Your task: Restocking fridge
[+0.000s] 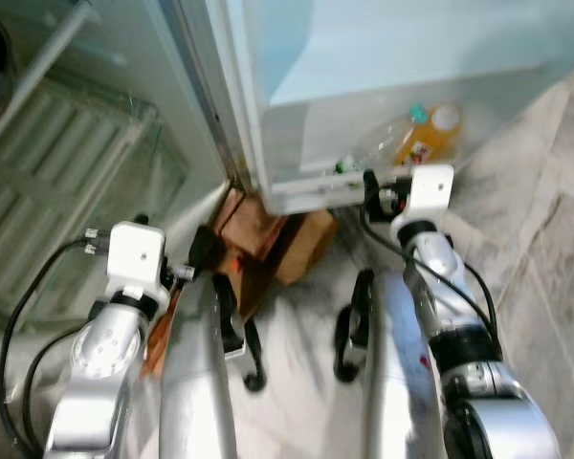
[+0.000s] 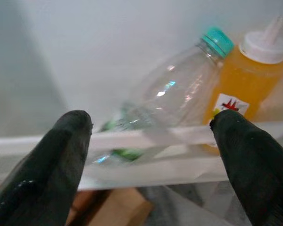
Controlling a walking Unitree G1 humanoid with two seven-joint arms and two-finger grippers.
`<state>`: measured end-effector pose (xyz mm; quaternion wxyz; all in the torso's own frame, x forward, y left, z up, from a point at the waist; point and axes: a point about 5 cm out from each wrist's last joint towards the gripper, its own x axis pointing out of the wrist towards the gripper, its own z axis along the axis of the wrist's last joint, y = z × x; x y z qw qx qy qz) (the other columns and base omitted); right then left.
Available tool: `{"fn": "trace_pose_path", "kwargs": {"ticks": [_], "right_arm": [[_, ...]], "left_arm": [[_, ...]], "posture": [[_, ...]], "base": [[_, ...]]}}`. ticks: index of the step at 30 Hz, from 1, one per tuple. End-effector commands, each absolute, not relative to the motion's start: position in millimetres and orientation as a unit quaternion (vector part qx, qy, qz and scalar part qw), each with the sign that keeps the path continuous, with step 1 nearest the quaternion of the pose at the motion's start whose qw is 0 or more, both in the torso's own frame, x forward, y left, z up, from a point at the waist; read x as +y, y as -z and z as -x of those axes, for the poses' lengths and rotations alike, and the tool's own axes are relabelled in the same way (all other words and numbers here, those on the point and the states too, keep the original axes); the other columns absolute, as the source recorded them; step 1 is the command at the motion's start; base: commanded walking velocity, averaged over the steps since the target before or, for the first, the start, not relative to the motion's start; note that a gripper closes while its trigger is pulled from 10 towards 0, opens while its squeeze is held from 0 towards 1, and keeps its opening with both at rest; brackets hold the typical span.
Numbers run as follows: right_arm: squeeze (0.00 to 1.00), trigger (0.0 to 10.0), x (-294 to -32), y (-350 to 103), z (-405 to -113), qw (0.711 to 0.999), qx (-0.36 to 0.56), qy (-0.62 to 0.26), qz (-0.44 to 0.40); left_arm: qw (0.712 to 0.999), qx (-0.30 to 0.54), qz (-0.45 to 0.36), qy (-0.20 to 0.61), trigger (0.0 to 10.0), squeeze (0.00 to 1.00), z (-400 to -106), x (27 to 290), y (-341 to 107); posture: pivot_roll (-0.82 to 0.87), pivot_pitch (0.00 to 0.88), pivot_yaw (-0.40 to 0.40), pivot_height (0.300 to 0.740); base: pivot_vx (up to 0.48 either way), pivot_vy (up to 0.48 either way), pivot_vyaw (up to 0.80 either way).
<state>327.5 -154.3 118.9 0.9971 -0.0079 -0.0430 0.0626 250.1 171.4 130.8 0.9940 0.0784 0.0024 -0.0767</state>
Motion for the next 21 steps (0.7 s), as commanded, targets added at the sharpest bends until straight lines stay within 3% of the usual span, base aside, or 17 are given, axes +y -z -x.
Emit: {"fn": "trace_pose_path", "kwargs": {"ticks": [1, 10, 15, 21], "right_arm": [[0.00, 10.0, -147.6, -117.3, -317.9, 0.995, -0.045, -0.087, 0.005], [0.00, 10.0, -159.8, -100.9, -276.4, 0.999, -0.046, -0.016, 0.008], [0.00, 10.0, -173.4, -95.4, -255.2, 0.999, -0.033, 0.041, 0.013], [0.00, 10.0, -177.9, -91.3, -259.5, 0.998, -0.029, 0.049, 0.022]], "left_arm": [[0.994, 0.014, -0.073, 0.079, 10.0, 0.00, -247.8, 174.3, -122.5], [0.994, 0.004, -0.084, 0.071, 10.0, 0.00, -253.3, 177.7, -107.5], [0.995, -0.010, -0.080, 0.060, 10.0, 0.00, -264.2, 177.2, -101.9], [0.994, -0.020, -0.081, 0.065, 10.0, 0.00, -278.3, 172.3, -100.9]], "posture": [[0.05, 0.163, 0.032, 0.563], [0.02, 0.005, 0.029, 0.611], [0.00, 0.000, 0.036, 0.645], [-0.01, 0.000, 0.033, 0.678]], "base": [[0.000, 0.000, 0.00], [0.000, 0.000, 0.00], [0.000, 0.000, 0.00], [0.000, 0.000, 0.00]]}}
